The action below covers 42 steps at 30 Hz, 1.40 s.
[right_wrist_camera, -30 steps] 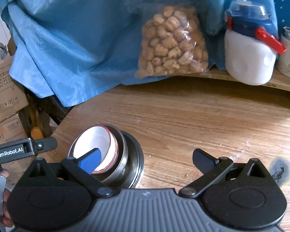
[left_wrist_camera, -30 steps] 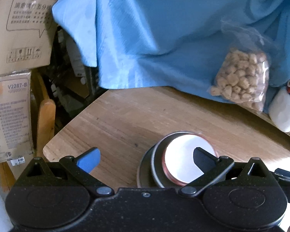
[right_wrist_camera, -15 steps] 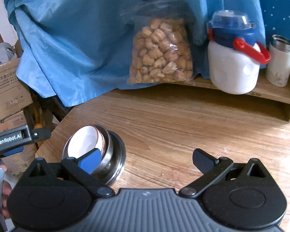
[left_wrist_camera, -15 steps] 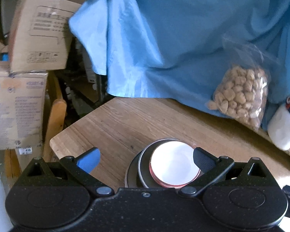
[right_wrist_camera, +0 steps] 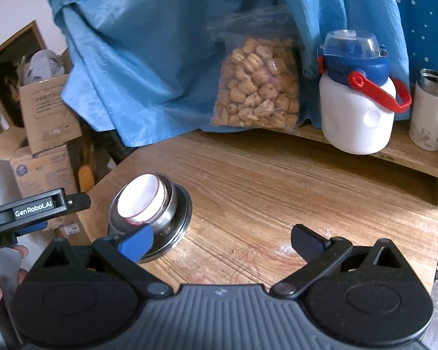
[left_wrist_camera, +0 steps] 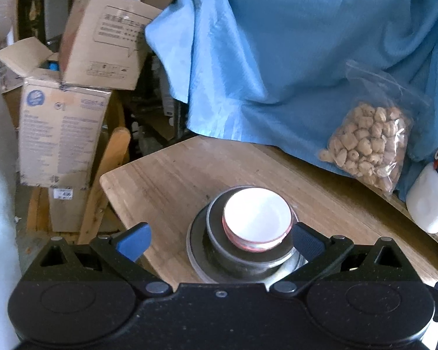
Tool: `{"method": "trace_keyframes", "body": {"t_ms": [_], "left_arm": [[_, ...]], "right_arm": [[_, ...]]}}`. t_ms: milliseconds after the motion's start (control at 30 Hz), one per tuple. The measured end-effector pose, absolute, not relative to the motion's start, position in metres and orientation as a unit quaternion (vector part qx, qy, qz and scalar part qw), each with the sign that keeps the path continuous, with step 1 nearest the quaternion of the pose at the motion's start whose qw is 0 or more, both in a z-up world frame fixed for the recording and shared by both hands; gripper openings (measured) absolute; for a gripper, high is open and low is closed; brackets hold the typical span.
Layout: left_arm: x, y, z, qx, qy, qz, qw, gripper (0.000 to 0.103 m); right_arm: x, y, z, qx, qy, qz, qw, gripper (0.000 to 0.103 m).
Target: Organize plates and bowls
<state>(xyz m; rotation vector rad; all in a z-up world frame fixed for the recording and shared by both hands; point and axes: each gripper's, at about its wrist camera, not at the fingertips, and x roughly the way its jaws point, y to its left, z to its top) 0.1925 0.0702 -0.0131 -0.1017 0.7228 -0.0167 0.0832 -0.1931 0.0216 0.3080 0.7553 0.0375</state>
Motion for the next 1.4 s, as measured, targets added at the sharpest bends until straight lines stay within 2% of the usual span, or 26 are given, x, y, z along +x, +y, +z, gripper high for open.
{"method": "trace_keyframes", "body": {"t_ms": [633, 1000, 1400], "left_arm": [[0.091, 0.022, -0.003, -0.057, 0.357, 0.047, 0.931, 0.102], [0.070, 0.006, 0.007, -0.017, 0.362, 0.068, 0.929, 0.102], [0.049, 0.009, 0.007, -0.053, 0.357, 0.079, 0.929, 0.102]], "right_arm": [[0.035, -0.233, 0.034, 0.124, 0.353, 0.096, 0.922, 0.103], [0.020, -0.237, 0.031, 0.132, 0.363, 0.114, 0.916, 0.103], [0.010, -0.245, 0.039, 0.111, 0.356, 0.118, 0.920, 0.103]]}}
